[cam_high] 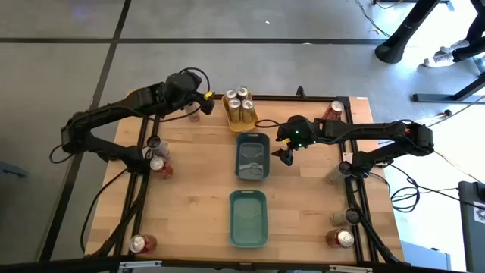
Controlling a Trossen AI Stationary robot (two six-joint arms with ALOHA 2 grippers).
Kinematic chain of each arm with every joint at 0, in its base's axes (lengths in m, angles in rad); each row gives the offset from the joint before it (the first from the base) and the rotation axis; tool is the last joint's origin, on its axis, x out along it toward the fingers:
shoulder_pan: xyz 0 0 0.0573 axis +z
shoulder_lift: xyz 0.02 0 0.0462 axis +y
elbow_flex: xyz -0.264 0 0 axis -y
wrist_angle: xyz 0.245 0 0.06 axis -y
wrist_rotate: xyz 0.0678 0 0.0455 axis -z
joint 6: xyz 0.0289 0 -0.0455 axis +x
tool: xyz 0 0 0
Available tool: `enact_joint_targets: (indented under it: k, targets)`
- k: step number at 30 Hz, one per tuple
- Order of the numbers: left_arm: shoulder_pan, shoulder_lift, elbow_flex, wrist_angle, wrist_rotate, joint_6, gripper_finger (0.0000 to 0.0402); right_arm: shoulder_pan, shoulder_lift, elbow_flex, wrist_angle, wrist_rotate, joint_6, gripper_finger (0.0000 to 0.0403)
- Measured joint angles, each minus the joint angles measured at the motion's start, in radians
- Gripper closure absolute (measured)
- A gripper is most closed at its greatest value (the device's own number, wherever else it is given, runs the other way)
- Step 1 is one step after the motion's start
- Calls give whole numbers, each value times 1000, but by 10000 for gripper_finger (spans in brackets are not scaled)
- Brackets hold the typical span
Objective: Sort soda cans
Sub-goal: Put the top black soda can into the dark green bin
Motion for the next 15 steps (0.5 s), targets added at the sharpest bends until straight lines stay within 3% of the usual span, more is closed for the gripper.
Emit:
enact_joint_targets:
  k: [4, 15]
  targets:
    - [42, 0, 0, -25, -35, 5, 6, 0, 0, 0, 1, 0, -1, 72]
    - [79, 14, -6, -210, -52, -147, 28, 0, 0, 0, 1, 34, -3, 72]
